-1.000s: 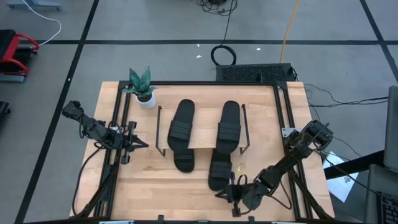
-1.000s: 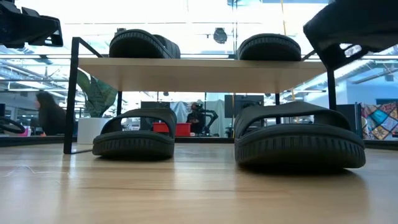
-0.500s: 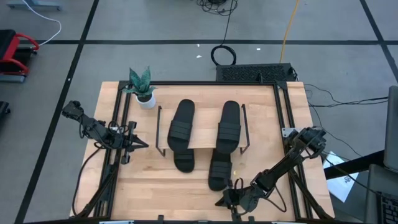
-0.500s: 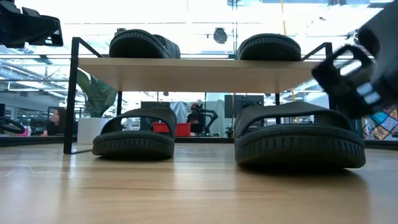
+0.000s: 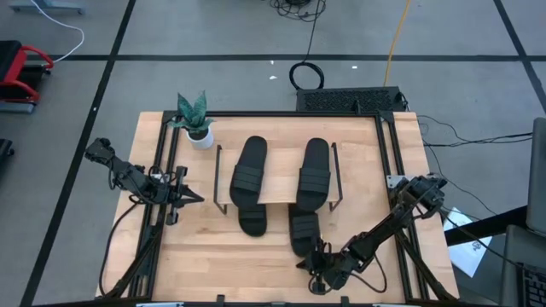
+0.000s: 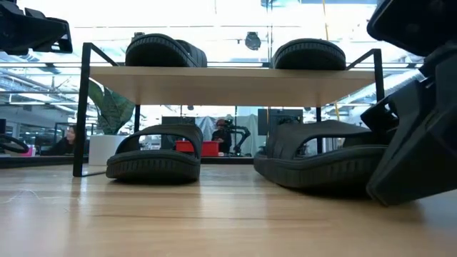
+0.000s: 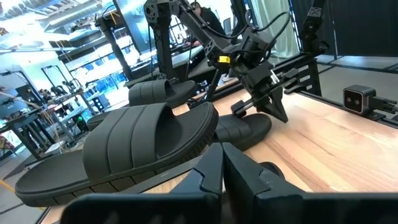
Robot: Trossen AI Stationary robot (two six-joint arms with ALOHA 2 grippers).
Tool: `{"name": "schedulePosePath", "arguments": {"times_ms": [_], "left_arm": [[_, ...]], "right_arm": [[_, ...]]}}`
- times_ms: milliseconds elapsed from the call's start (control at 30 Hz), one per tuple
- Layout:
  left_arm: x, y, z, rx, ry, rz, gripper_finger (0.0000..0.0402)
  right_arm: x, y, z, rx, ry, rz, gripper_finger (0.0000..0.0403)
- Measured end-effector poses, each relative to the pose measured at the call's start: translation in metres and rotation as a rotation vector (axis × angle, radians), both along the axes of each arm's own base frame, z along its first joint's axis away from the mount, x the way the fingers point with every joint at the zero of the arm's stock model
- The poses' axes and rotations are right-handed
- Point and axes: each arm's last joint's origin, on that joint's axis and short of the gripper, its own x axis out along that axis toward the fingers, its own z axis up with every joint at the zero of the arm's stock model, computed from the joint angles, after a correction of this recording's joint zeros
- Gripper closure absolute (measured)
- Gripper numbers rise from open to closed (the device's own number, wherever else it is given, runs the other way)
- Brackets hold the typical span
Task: Pick and place slides into the shelf
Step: Put the black slipper under the shelf
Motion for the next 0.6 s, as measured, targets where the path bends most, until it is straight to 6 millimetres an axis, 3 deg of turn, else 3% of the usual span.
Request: {"name": "schedulePosePath", "arguments": {"times_ms": [600], "left_arm": [[0.0,0.0,0.0,0.001,0.002,0.0,0.0395]], "right_arm": [[0.031,-0.035,0.001,-0.011,0.028,0.075,0.0403]]}}
